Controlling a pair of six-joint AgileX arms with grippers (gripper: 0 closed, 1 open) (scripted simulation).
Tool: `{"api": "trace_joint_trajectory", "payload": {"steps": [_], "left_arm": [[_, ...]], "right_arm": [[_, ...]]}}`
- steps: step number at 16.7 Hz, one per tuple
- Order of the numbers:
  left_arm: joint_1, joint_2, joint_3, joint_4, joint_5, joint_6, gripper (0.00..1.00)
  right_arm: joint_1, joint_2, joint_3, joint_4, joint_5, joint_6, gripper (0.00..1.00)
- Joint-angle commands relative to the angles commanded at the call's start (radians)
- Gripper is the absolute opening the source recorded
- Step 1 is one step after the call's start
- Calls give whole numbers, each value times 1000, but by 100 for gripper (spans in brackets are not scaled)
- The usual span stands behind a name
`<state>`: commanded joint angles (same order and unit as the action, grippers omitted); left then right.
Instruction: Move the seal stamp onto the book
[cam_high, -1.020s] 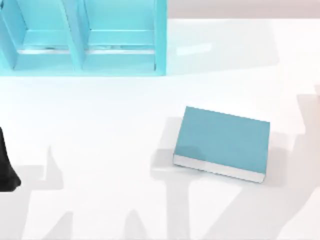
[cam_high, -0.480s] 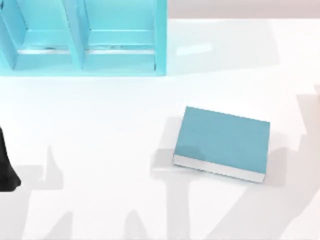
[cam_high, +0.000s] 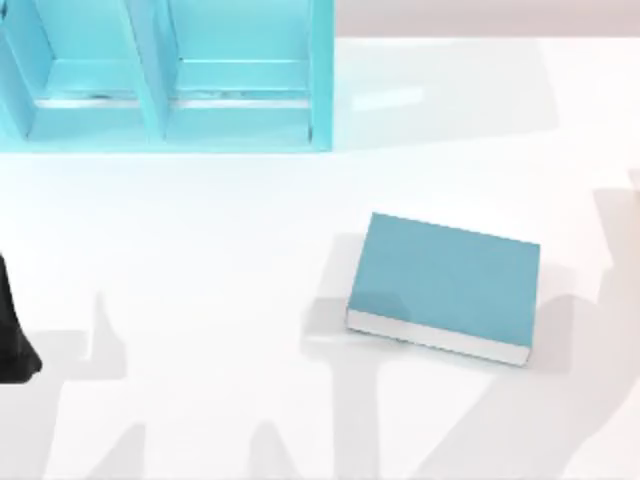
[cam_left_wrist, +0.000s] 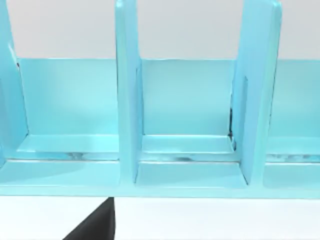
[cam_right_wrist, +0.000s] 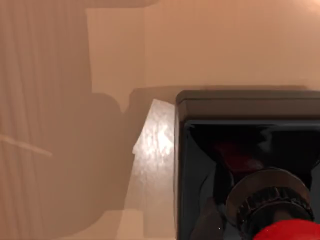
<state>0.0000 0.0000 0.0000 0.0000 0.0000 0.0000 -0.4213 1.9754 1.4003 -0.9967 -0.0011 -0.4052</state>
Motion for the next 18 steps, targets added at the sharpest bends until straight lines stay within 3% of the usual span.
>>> {"api": "trace_joint_trajectory", "payload": {"steps": [2,12,18], "left_arm": [[0,0,0,0,0,0,100],[0,0,0,0,0,0,100],[0,0,0,0,0,0,100]], "right_arm": [[0,0,0,0,0,0,0],[13,-4,16,-16,0,14,0],[218,-67,224,-305,-1,213,0]]}}
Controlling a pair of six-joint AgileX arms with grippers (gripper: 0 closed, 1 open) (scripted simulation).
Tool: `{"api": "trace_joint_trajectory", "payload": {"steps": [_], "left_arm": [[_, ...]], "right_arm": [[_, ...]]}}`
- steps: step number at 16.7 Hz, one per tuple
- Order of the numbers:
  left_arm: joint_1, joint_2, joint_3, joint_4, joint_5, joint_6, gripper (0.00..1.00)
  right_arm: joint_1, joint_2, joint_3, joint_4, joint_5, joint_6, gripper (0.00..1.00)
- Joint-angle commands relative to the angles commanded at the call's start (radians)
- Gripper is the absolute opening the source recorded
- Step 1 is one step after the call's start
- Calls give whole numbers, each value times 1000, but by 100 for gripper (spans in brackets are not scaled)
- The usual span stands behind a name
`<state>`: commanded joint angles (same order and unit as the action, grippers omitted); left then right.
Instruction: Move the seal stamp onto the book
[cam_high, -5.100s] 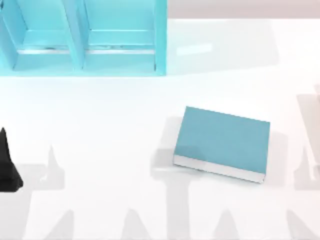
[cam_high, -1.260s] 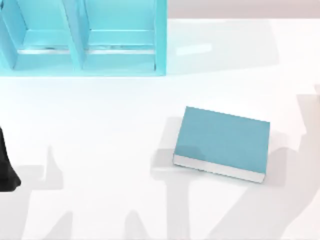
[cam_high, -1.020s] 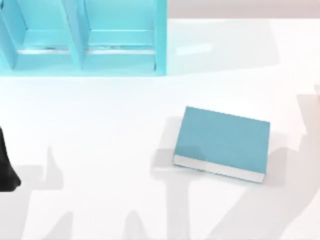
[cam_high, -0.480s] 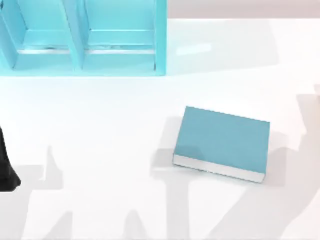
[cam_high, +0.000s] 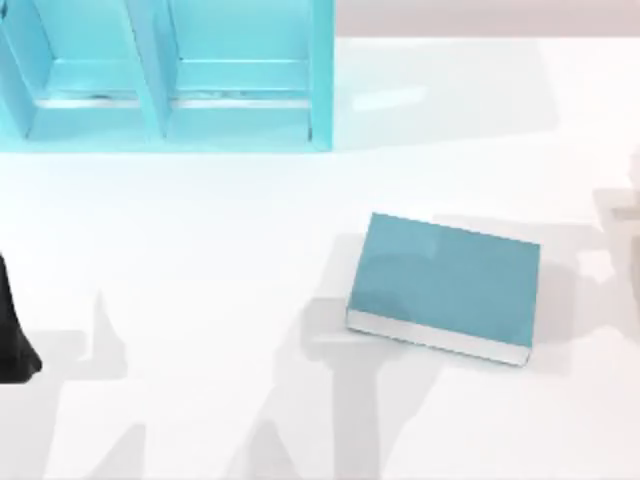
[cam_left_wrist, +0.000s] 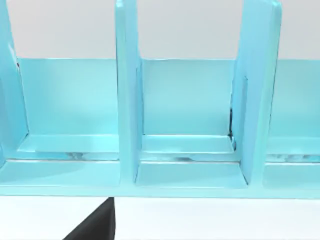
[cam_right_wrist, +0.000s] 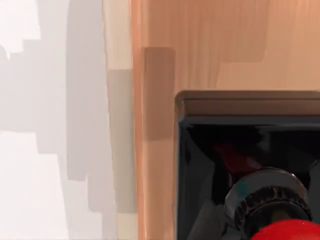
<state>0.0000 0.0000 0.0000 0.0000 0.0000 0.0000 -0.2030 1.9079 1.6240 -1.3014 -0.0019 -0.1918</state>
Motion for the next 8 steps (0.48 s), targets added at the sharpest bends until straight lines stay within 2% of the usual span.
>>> {"api": "trace_joint_trajectory", "payload": {"steps": [4,8], "left_arm": [[0,0,0,0,0,0,100],[0,0,0,0,0,0,100]], "right_arm": [[156,-62,140,-202,0,159,0],[197,-84,176,-245,1,200,0]]}}
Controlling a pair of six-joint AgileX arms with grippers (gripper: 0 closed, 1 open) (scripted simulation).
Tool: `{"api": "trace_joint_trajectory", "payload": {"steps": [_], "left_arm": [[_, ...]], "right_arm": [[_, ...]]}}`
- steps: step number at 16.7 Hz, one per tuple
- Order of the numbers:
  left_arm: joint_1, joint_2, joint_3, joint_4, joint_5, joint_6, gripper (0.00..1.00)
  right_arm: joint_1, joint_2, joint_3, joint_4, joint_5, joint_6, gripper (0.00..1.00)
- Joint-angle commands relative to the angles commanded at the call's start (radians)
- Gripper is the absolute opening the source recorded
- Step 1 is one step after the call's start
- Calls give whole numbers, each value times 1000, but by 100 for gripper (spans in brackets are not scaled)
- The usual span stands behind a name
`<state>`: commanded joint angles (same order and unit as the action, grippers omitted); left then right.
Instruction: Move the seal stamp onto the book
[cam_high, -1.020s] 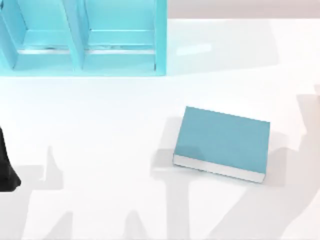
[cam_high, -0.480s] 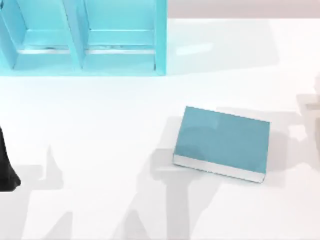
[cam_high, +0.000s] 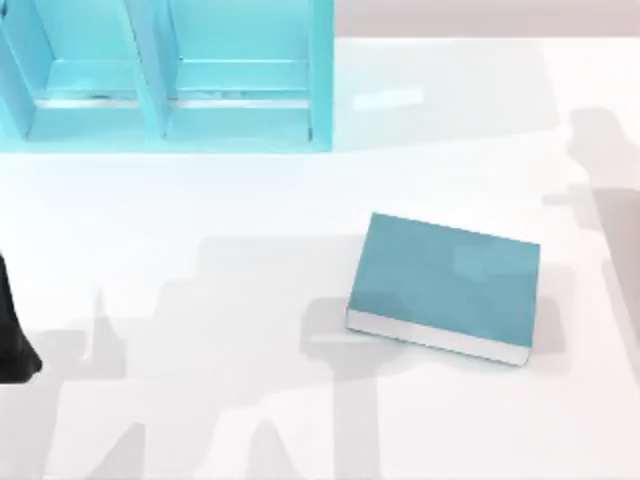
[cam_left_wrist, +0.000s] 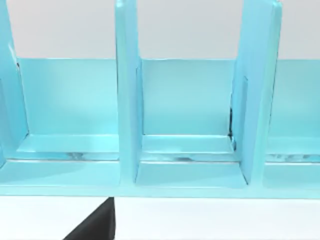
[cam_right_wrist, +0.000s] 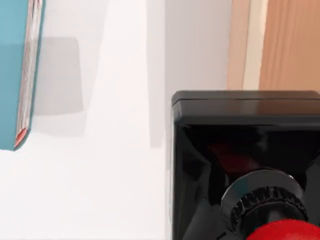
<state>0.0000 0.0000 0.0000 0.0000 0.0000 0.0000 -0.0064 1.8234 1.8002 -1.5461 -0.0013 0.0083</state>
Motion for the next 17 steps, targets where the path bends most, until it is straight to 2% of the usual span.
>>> {"api": "trace_joint_trajectory", "payload": {"steps": [5,8,13,17], "left_arm": [[0,0,0,0,0,0,100],[0,0,0,0,0,0,100],[0,0,0,0,0,0,100],[0,0,0,0,0,0,100]], "right_arm": [[34,34,9,17,-2,39,0],[164,109,29,68,0,166,0],[449,246,50,183,2,457,0],[531,288,51,237,6,540,0]]}}
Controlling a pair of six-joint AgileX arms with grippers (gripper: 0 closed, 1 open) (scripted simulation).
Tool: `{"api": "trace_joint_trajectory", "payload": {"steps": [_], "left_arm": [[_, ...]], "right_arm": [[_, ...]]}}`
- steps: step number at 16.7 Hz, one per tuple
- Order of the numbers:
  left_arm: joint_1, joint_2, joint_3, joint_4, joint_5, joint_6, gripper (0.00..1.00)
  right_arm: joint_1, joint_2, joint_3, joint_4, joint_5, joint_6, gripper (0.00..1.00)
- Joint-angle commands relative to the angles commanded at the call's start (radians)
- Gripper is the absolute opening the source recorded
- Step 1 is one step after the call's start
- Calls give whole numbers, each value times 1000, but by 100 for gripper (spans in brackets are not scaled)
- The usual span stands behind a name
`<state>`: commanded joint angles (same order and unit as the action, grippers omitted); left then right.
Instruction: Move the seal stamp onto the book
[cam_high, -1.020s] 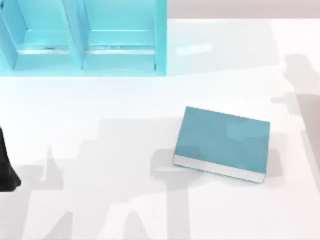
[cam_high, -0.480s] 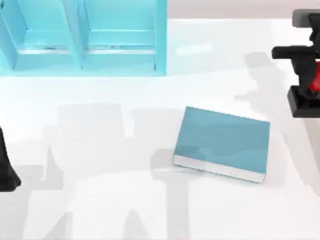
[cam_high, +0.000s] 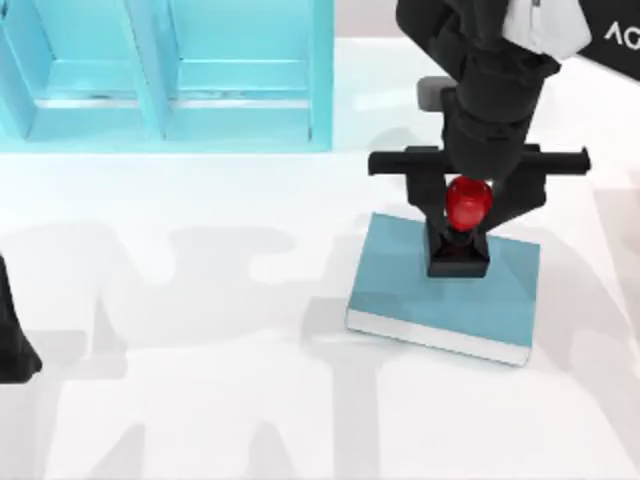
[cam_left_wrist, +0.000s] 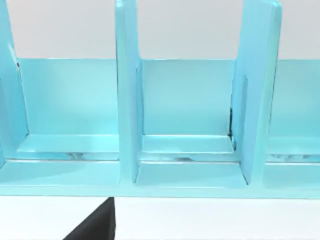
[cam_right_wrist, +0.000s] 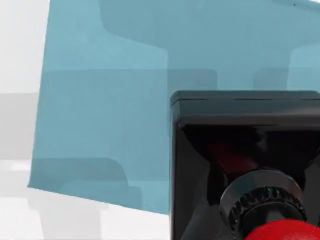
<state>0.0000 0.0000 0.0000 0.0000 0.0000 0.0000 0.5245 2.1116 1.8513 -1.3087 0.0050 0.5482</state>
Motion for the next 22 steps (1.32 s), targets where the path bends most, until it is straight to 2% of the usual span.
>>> {"api": "trace_joint_trajectory", "payload": {"steps": [11,22], "left_arm": [[0,0,0,0,0,0,100],[0,0,0,0,0,0,100]], "right_arm": [[0,0,19,-20,0,0,0],[0,0,19,-20,0,0,83]]}}
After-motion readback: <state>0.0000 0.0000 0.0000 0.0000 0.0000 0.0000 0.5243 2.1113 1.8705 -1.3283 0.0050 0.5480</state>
